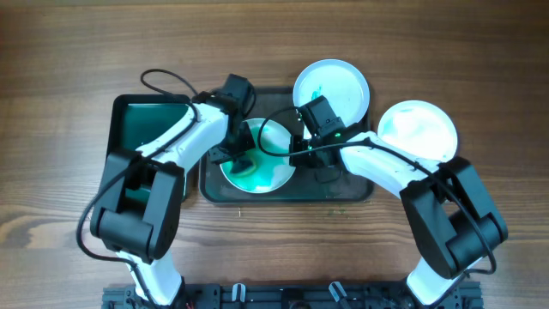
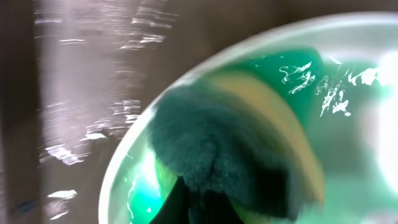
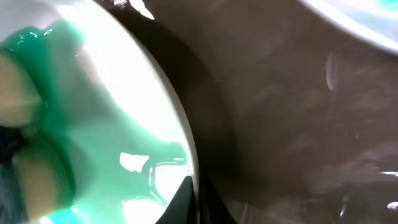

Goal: Clean dirty plates on tray and stack at the side
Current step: 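Scrub the held plate with the sponge in the left gripper, then lift the plate with the right gripper and stack it on the cleaned plate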

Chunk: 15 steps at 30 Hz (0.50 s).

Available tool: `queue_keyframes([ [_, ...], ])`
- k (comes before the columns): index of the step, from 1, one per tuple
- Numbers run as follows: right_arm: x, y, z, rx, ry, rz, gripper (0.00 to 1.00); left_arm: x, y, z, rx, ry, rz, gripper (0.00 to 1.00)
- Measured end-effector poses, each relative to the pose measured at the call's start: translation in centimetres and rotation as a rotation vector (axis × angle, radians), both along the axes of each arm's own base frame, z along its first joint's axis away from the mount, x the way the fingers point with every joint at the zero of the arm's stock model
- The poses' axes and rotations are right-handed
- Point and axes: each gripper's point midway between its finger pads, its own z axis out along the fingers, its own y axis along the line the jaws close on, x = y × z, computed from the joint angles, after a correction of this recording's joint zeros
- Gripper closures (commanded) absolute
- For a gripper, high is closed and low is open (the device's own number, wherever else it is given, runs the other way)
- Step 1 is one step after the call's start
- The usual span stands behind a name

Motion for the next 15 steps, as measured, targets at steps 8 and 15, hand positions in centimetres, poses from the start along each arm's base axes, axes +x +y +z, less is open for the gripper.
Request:
queue_keyframes([
  [8,0.2,-0.5,-0.1,-0.01,-0.002,-0.013,0.96,-1.1,-4.9,1.1,-0.342,0.051,-0.22,0.96],
  [15,-0.5,-1.5,0.3,-0.099,-0.008,-0.005,0.96,3.8,8.2,14.7,-0.049,-0.196,0.151,0.96],
])
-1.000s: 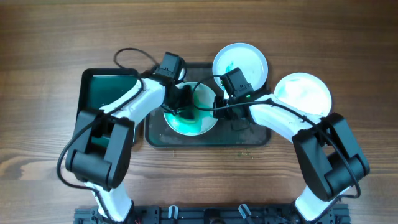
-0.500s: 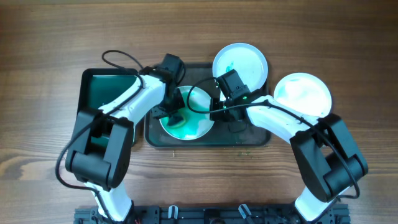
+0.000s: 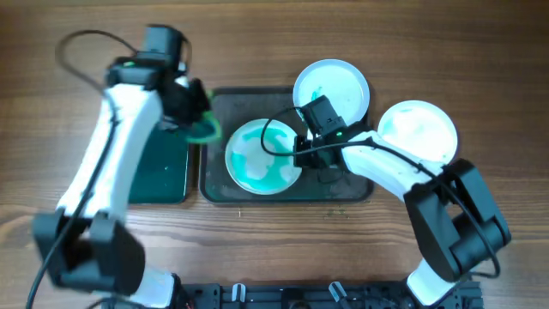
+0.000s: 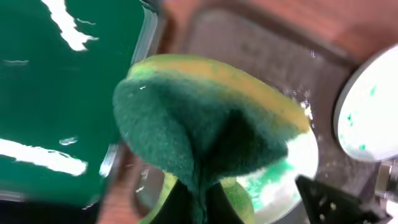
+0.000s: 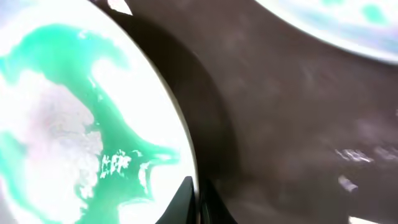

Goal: Clean dirty plates on tray and stack at the side
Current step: 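Lift the plate with the right gripper and stack it on the cleaned plate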

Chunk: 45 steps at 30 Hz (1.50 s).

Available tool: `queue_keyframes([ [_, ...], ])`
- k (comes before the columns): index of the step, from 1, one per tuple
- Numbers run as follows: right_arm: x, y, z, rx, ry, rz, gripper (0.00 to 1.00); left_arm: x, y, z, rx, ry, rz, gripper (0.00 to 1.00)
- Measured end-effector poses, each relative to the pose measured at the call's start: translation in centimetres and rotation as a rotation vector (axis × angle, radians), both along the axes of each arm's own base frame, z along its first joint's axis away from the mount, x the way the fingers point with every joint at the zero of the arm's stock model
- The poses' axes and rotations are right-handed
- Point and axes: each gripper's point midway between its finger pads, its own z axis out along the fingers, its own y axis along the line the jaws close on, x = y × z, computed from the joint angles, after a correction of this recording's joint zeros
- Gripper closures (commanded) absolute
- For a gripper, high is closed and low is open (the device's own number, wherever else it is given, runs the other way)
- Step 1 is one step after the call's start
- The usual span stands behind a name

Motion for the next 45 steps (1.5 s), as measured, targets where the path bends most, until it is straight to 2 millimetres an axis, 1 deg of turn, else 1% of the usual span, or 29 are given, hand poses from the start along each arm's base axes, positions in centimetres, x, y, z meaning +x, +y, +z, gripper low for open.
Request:
queue_keyframes([
  [1,-0.1,-0.3,0.4,-0.033,-0.018,0.007,0.96,-0.4,1.3,1.1,0.024,-0.013,0.032,0.96],
  [2,-0.3,-0.7,1.2,-0.092,-0.052,0.019,0.96,-0.9,2.4,1.4,0.047,-0.01,0.058,0.96],
  [4,0.3,-0.8,4.8,-0.218,-0.199,0.04,0.96,-1.2,4.2,0.9,0.08,0.022,0.098,0.96],
  [5,0.5,-0.9,6.0,-0.266,-0.251,0.044,0.96,-1.3,4.5,0.7,0.088,0.031,0.107,0.96],
  [6,0.9,-1.1,8.2,-0.37,-0.356,0.056,0.96,-1.3,4.8,0.6,0.095,0.034,0.113,0.96],
  [8,1.3,-1.2,10.7,-0.499,-0.489,0.069,0.96,-1.3,4.9,0.6,0.099,0.034,0.114,0.96],
  [10,1.3,-1.2,13.5,-0.672,-0.653,0.086,0.96,-1.3,4.9,0.6,0.099,0.034,0.114,0.96],
  [13,0.9,0.6,18.4,-0.847,-0.913,0.076,0.96,-1.3,4.9,0.6,0.099,0.034,0.114,0.96],
  [16,0.2,2.2,22.8,-0.944,-1.079,0.028,0.96,-1.4,4.9,0.6,0.099,0.036,0.114,0.96],
  [18,0.1,2.7,24.9,-0.992,-1.126,0.003,0.96,-1.4,4.9,0.6,0.1,0.036,0.114,0.96],
  [21,0.0,2.5,26.0,-1.092,-1.122,0.038,0.96,-1.6,4.9,0.5,0.1,0.045,0.114,0.96],
  [25,0.0,2.3,26.2,-1.151,-1.107,0.07,0.96,-1.6,4.9,0.5,0.1,0.045,0.114,0.96],
  [27,-0.2,2.1,25.7,-1.159,-1.098,0.09,0.96,-1.6,4.9,0.5,0.1,0.045,0.114,0.96],
  [28,-0.3,1.9,24.5,-1.157,-1.08,0.135,0.96,-1.6,4.9,0.5,0.1,0.045,0.114,0.96],
  [29,-0.8,1.6,21.0,-1.153,-1.006,0.294,0.96,-1.6,4.9,0.5,0.1,0.044,0.114,0.96],
  [30,-1.4,1.2,18.6,-1.106,-0.928,0.368,0.96,-1.6,4.9,0.5,0.101,0.046,0.114,0.96],
  [31,-2.2,0.3,15.6,-1.01,-0.823,0.383,0.96,-1.6,4.9,0.5,0.101,0.045,0.114,0.96],
  [32,-2.4,-0.2,14.1,-0.922,-0.762,0.334,0.96,-1.6,4.9,0.5,0.101,0.045,0.114,0.96],
  [33,-2.4,0.1,13.1,-0.746,-0.69,0.258,0.96,-1.6,4.9,0.5,0.101,0.044,0.114,0.96],
  [34,-2.4,0.2,13.0,-0.639,-0.647,0.22,0.96,-1.6,4.9,0.5,0.101,0.044,0.114,0.96],
  [36,-1.7,-0.6,14.3,-0.39,-0.555,0.116,0.96,-1.6,4.9,0.5,0.101,0.045,0.114,0.96],
  [38,-0.5,-3.2,16.0,-0.196,-0.474,-0.001,0.96,-1.6,5.0,0.5,0.103,0.045,0.114,0.96],
  [39,0.0,-4.5,16.2,-0.154,-0.445,-0.042,0.96,-1.6,5.0,0.5,0.103,0.045,0.114,0.96],
  [40,0.6,-7.5,16.4,-0.069,-0.368,-0.132,0.96,-1.6,5.0,0.5,0.104,0.045,0.114,0.96],
  [41,1.1,-10.2,16.3,-0.04,-0.327,-0.213,0.96,-1.6,5.0,0.5,0.104,0.045,0.115,0.96],
  [42,1.0,-12.4,15.9,-0.022,-0.279,-0.275,0.96,-1.6,5.0,0.5,0.105,0.045,0.115,0.96],
  [43,0.7,-15.4,15.3,-0.014,-0.219,-0.363,0.96,-1.6,5.0,0.5,0.105,0.044,0.115,0.96],
  [44,0.9,-18.8,15.1,-0.025,-0.204,-0.467,0.96,-1.6,5.0,0.5,0.107,0.044,0.115,0.96],
  [45,0.9,-21.6,14.8,-0.041,-0.199,-0.548,0.96,-1.6,5.0,0.5,0.107,0.044,0.115,0.96],
])
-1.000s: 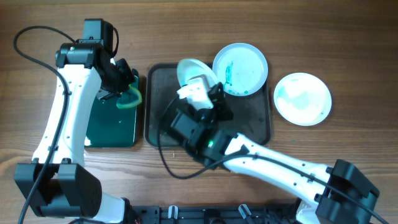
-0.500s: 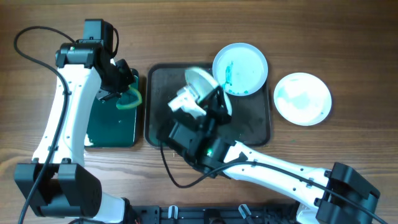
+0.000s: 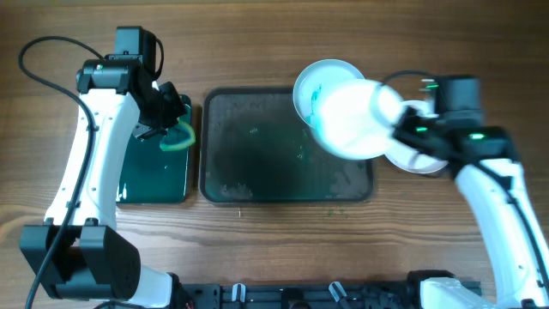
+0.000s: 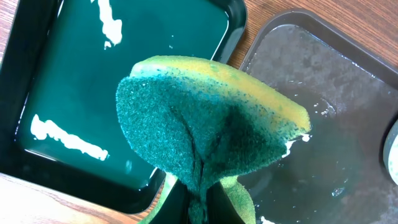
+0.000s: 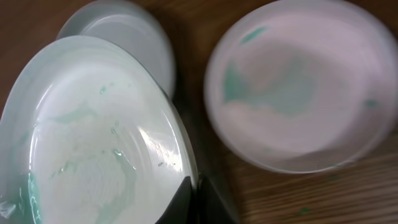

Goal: Clean dirty plates on tray and stack at the side
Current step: 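Lift the plate with the right gripper and stack it on the cleaned plate, then grasp the top plate with the right gripper and pull it to tray center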

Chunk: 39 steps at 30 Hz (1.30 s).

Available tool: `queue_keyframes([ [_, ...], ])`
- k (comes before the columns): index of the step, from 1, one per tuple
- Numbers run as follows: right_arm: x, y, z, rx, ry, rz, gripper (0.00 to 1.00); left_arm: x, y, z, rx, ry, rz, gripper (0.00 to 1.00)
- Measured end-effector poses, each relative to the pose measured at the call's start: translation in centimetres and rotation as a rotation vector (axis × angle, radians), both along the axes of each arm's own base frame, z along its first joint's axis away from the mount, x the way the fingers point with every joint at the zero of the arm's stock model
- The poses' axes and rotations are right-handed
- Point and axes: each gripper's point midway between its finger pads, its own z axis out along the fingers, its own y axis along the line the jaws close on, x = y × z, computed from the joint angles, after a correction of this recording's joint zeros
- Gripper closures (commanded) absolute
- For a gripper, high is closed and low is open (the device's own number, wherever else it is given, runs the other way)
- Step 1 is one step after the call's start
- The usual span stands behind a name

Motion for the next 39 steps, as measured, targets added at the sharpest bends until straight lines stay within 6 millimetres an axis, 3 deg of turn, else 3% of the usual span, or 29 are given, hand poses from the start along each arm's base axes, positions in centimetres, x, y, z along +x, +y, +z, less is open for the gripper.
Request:
queue_keyframes([
  [2,-1.2,-5.6,-2.0,-0.03,0.035,-0.176,0.96,0.0,0.0,0.0,0.0,-0.001,0.0,0.96],
  [3,-3.2,-8.5,-4.9,-0.049,0.113,-0.278,0.96,0.1,0.0,0.0,0.0,-0.004,0.0,0.96],
  [4,-3.1,-9.8,-6.2,-0.052,0.105,-0.315,0.95,0.1,0.0,0.0,0.0,-0.003,0.0,0.96],
  [5,-3.0,-10.8,-7.1,-0.054,0.109,-0.342,0.92,0.1,0.0,0.0,0.0,-0.005,0.0,0.96],
  [8,-2.9,-12.2,-10.3,-0.059,0.178,-0.368,0.63,0.1,0.0,0.0,0.0,-0.004,0.0,0.96],
  [11,-3.2,-11.9,-11.2,-0.055,0.206,-0.353,0.52,0.1,0.0,0.0,0.0,-0.004,0.0,0.96],
  [14,-2.8,-10.8,-10.4,-0.014,0.21,-0.281,0.47,0.1,0.0,0.0,0.0,-0.005,0.0,0.96],
  [17,1.1,-8.1,-6.8,0.027,0.097,-0.094,0.45,0.2,0.0,0.0,0.0,-0.007,0.0,0.96],
  [20,6.5,-2.8,-1.3,-0.003,-0.077,0.146,0.45,0.2,0.0,0.0,0.0,-0.008,0.0,0.96],
  [22,8.8,0.5,0.3,-0.022,-0.132,0.256,0.45,0.2,0.0,0.0,0.0,-0.007,0.0,0.96],
  [23,10.1,2.1,0.1,-0.026,-0.139,0.305,0.45,0.2,0.0,0.0,0.0,-0.008,0.0,0.96],
  [25,12.4,4.1,-2.3,-0.032,-0.102,0.375,0.46,0.4,0.0,0.1,0.0,-0.015,0.0,0.96],
  [27,13.9,4.4,-5.1,-0.035,-0.071,0.4,0.49,0.4,0.0,0.1,-0.001,-0.018,0.0,0.96],
  [31,14.8,4.6,-11.5,-0.035,0.008,0.448,0.57,0.5,0.0,0.1,-0.001,-0.02,0.0,0.96],
  [35,15.2,5.2,-13.3,-0.018,0.008,0.496,0.85,0.5,0.0,0.1,-0.001,-0.019,0.0,0.96],
  [37,15.2,5.4,-13.3,-0.01,0.001,0.508,0.94,0.5,0.0,0.1,-0.001,-0.019,0.0,0.96],
  [39,15.2,5.5,-13.3,-0.006,0.002,0.515,0.96,0.5,0.0,0.1,-0.001,-0.019,0.0,0.96],
])
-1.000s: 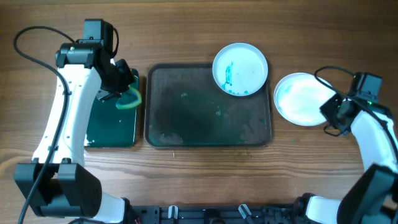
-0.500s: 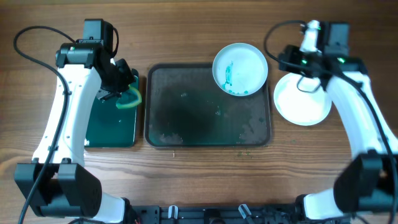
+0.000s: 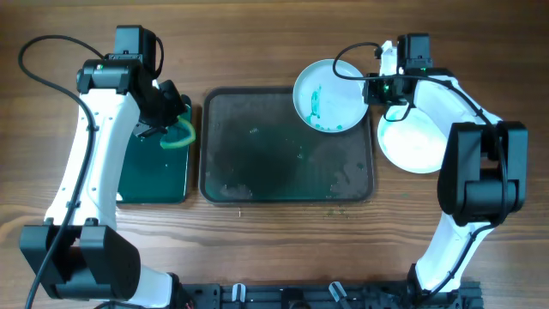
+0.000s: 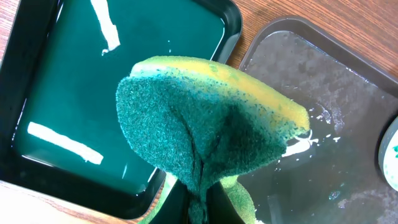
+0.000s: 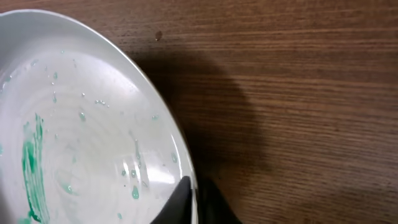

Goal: Clean dirty plates on tray and stack at the side
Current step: 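Grasp the top plate with the right gripper and pull it to tray center, then scrub the third plate with the sponge in the left gripper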

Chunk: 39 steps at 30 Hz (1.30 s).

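A white dirty plate [image 3: 330, 94] with green smears lies at the back right corner of the grey tray [image 3: 257, 172], partly off it. My right gripper [image 3: 375, 90] is at its right rim. In the right wrist view the gripper [image 5: 198, 196] straddles the rim of the plate [image 5: 81, 124], shut on it. Right of the tray lies the stack of cleaned plates [image 3: 420, 142]. My left gripper [image 4: 198, 199] is shut on a folded green-and-yellow sponge [image 4: 205, 130], held above the gap between the green basin [image 4: 93, 81] and the tray [image 4: 323, 124].
The grey tray is wet, with a few green specks. The green basin [image 3: 154, 172] of liquid sits left of it. Bare wooden table [image 3: 283, 249] lies in front of the tray and behind it. A black cable [image 3: 43, 51] loops at the back left.
The plate that my right gripper held in the air now lies on the stack at the right. My right gripper now grips the rim of the smeared plate. The left arm has not moved.
First the sponge rubbed a green-smeared plate on the tray while my right gripper held its rim. Then the sponge was away near the basin. Later the right gripper held that plate up by the stack, the tray bare. Now it lies stacked.
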Available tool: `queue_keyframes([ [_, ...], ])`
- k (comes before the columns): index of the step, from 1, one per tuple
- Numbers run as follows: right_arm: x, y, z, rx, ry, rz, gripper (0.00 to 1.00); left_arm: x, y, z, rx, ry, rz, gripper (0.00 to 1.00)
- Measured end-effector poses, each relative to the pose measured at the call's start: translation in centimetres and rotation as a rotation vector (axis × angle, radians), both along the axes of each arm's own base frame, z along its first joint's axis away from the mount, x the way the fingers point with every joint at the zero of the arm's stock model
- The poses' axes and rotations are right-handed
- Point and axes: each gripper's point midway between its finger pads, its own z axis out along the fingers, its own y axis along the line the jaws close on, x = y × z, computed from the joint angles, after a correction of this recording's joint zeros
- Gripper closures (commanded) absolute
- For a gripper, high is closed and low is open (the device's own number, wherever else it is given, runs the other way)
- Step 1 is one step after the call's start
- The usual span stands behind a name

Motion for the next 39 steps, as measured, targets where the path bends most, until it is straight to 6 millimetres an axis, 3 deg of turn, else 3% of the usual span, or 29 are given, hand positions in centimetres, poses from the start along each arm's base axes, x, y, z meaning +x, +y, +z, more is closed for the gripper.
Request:
queue_keyframes([
  [4,-0.8,0.7,-0.2,0.024,0.035,0.018,0.96,0.0,0.0,0.0,0.0,0.0,0.0,0.96],
  [6,-2.6,1.8,-0.6,0.031,0.114,0.036,0.95,0.0,0.0,0.0,0.0,0.001,0.0,0.96],
  [9,-5.1,4.9,-0.3,0.037,0.192,0.076,0.96,0.0,0.0,0.0,0.0,0.0,0.0,0.96],
  [13,-8.6,10.2,2.8,0.055,0.247,0.115,0.96,0.0,-0.2,0.0,0.0,0.0,-0.005,0.96],
  [15,-10.4,12.0,3.1,0.057,0.297,0.099,0.96,0.0,-0.6,0.0,0.0,0.0,-0.018,0.96],
  [21,-13.7,13.0,-0.7,0.06,0.378,0.034,0.96,-0.1,-4.4,-1.2,-0.011,-0.009,-0.081,0.96],
  [24,-14.1,13.4,-1.9,0.08,0.365,0.029,0.96,-0.2,-6.1,-2.6,-0.018,-0.015,-0.109,0.96],
  [27,-13.9,13.7,-2.2,0.102,0.34,0.033,0.96,-0.4,-8.1,-4.0,-0.03,-0.026,-0.153,0.96],
  [34,-13.9,14.1,-2.2,0.129,0.32,0.052,0.96,-0.7,-14.8,-6.5,-0.096,-0.081,-0.34,0.96],
  [37,-13.9,14.2,-2.2,0.134,0.32,0.054,0.96,-0.7,-16.2,-8.4,-0.099,-0.052,-0.382,0.96],
  [39,-13.9,14.2,-2.2,0.135,0.319,0.057,0.96,-1.0,-16.1,-10.3,-0.086,0.002,-0.38,0.96],
])
